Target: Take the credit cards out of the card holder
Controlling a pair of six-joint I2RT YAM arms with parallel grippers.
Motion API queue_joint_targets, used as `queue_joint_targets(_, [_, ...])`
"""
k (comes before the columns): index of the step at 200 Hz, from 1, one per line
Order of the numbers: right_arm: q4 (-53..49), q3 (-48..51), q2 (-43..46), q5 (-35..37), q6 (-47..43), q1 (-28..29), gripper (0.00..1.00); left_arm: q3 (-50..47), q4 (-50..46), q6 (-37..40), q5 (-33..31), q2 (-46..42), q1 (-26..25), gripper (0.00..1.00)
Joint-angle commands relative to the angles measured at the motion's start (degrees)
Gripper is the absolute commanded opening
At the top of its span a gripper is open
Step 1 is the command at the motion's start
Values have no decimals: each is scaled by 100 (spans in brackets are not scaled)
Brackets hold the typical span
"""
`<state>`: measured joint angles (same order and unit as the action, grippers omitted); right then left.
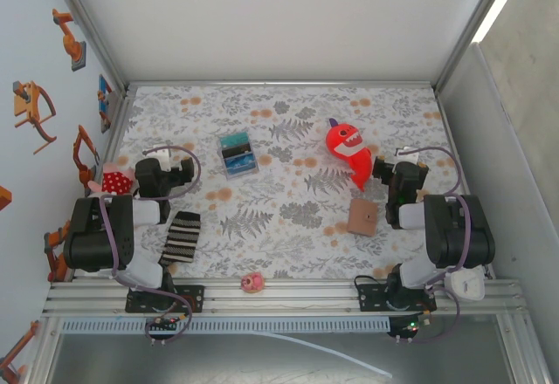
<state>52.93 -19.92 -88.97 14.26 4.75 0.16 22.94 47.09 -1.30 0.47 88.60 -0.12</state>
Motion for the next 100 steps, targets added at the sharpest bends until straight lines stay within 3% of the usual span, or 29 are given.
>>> queue_joint_targets(1, [16,-64,37,86,104,-17,99,88,-20,-66,8,-31,-6,97])
queue_joint_targets(63, [3,-31,126,253,152,-16,99,81,-153,-111,-277,-267,-58,97])
queue_joint_targets(100, [-107,-82,165,252,147,-16,99,158,-722,-104,-544,-801,-136,97])
